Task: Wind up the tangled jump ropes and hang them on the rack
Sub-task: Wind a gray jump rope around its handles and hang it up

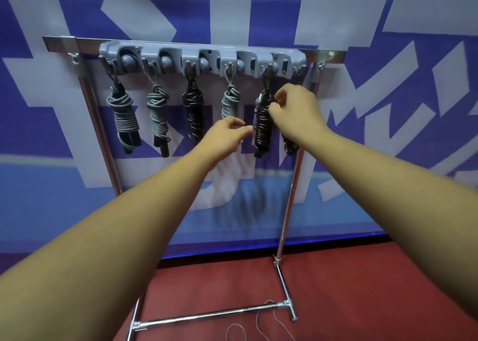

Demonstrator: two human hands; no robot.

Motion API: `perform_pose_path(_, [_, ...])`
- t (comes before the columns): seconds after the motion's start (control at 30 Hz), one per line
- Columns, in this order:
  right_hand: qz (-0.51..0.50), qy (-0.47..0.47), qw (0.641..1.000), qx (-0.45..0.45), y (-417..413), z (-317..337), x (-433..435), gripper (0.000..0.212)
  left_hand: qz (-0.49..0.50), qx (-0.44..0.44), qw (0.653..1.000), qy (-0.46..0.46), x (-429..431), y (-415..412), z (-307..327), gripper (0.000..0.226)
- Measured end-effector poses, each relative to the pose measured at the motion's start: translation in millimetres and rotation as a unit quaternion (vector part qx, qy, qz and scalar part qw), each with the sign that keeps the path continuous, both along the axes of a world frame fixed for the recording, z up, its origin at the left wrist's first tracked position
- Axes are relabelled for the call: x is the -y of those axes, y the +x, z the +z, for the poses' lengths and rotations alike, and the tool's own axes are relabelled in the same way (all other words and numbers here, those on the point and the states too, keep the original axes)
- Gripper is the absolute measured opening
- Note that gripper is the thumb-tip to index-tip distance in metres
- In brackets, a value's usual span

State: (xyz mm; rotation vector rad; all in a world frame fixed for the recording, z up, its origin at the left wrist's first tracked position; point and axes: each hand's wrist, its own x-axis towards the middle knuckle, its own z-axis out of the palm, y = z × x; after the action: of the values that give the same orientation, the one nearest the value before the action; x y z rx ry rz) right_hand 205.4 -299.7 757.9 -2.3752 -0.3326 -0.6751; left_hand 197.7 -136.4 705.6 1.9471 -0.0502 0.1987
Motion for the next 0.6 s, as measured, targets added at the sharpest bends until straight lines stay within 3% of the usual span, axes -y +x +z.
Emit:
perform_pose_path(0.1, [0.018,-0.034,0.998,-0.045,-21.4,-57.5,-0.6,0.029,0.015,-0.027,0.996,0.081,-13.4,-20.1,-30.4,0.024])
perform_pose_path(0.33, [0.0,-0.09,0.965,-0.247,-78.8,-245.2,1.7,0.044,0.007,-0.16,0.959,0.234,-39.9,-89.6,-167.9,0.02])
perform_pose_path(0.6, [-0.011,-0.129,0.904,-0.408,-151.3,-447.3,8.3,0.037,-0.029,-0.315,0.916,0.246,-58.1,-181.6,-358.9,0.012])
